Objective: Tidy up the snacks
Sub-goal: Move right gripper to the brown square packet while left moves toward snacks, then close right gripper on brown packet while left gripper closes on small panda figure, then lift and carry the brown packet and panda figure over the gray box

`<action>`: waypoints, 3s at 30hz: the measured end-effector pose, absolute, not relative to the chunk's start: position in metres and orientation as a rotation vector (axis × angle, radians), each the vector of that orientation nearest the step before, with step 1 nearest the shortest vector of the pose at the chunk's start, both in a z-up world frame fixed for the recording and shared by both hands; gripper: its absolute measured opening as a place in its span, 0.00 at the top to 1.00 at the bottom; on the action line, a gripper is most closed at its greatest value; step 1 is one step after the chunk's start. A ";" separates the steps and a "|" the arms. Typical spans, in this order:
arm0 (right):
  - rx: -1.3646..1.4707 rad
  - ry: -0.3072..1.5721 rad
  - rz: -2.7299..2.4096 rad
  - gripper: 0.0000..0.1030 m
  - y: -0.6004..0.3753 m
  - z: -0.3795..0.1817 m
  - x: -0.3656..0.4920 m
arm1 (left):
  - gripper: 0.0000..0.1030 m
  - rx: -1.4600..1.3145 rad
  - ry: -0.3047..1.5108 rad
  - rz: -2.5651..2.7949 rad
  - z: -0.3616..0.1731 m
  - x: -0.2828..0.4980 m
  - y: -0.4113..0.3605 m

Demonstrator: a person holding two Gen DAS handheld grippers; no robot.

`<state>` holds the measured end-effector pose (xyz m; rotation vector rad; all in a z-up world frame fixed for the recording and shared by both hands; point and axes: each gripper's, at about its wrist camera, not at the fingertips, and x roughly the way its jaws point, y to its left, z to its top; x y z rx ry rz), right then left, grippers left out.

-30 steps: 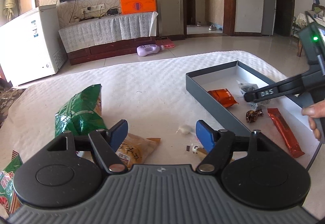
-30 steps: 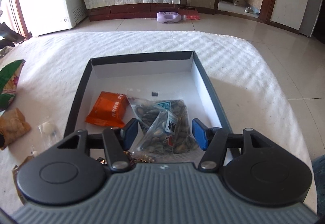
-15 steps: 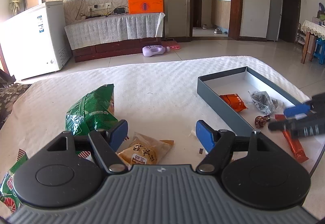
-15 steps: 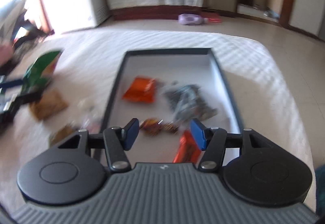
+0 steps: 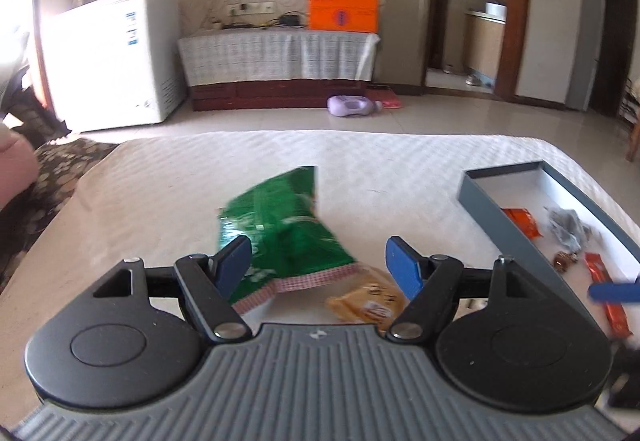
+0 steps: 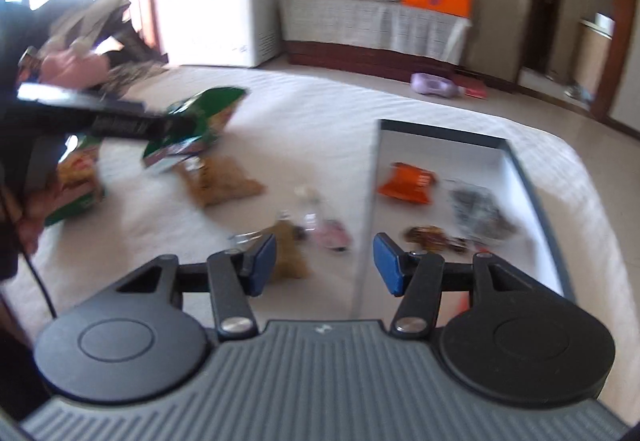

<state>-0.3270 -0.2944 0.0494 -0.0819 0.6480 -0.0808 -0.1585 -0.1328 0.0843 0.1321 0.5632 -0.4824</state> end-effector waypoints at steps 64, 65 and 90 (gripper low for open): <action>-0.004 0.776 -0.131 0.38 -0.283 0.026 -0.304 | 0.85 0.258 0.693 -0.783 0.014 -0.164 -0.197; -0.029 0.774 -0.136 0.38 -0.280 0.024 -0.301 | 0.85 0.256 0.698 -0.778 0.012 -0.163 -0.197; -0.003 0.831 -0.024 0.59 -0.281 0.023 -0.308 | 0.24 0.167 0.690 -0.643 0.003 -0.130 -0.211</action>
